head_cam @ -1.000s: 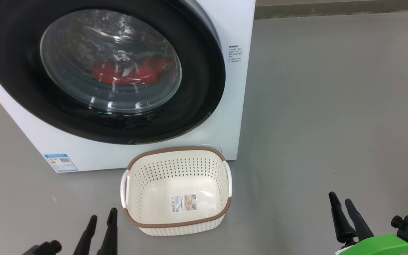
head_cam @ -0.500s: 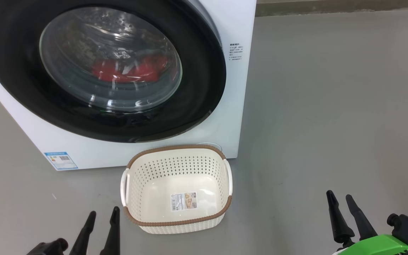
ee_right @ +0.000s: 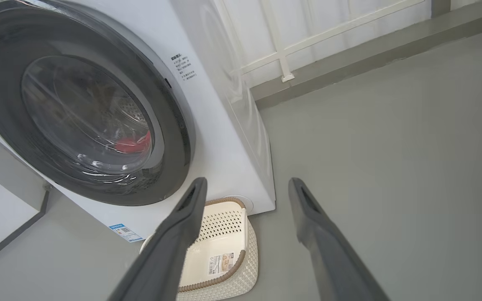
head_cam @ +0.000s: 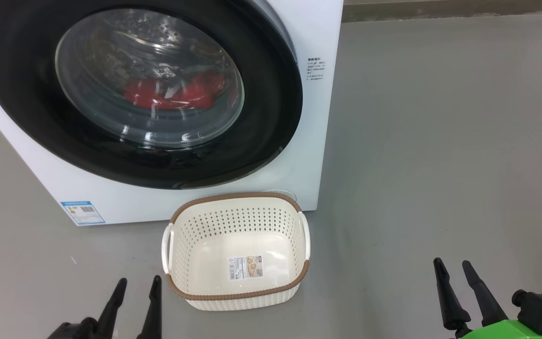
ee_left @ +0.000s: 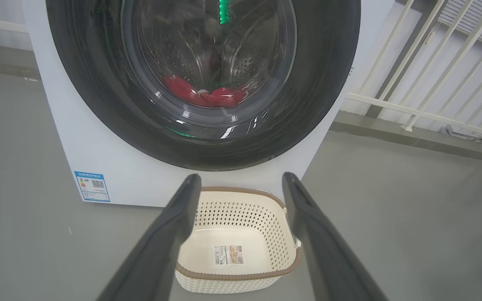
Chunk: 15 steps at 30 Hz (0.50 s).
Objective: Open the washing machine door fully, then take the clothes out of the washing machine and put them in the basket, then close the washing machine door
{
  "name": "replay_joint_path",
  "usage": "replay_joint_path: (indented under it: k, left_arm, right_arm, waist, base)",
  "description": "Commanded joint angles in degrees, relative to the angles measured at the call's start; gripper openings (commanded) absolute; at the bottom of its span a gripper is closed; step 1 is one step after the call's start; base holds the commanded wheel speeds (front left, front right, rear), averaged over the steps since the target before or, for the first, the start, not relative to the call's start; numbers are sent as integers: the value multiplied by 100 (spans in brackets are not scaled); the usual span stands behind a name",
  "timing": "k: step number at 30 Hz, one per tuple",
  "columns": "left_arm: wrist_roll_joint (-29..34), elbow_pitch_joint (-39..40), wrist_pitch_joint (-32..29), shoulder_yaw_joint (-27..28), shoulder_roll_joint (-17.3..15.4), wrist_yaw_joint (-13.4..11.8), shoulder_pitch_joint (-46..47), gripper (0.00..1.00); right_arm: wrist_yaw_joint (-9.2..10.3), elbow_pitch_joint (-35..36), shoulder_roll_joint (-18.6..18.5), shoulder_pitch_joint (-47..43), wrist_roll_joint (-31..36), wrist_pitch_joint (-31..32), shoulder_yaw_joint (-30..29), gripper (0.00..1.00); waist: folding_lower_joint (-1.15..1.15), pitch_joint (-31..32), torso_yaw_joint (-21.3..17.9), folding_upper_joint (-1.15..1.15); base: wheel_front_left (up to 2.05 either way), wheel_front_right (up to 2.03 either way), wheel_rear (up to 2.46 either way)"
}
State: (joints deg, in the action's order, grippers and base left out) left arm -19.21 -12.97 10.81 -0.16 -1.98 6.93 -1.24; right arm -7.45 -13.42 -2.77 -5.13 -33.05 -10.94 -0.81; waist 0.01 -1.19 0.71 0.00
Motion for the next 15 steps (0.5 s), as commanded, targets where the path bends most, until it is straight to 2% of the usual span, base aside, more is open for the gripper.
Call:
replay_joint_path:
  k: [1,15]
  left_arm:
    - [183,120,103,152,-81,-1,55,100]
    - [868,-83,341,336,-89,37,56,100]
  right_arm:
    - [-3,174,-98,31,171,-93,125,100]
    - [-3,215,-92,-105,831,-329,36,100]
  waist:
    - [0,-2,-1,0]
    - [0,-5,-6,0]
  base:
    - [0,0,0]
    - [0,0,0]
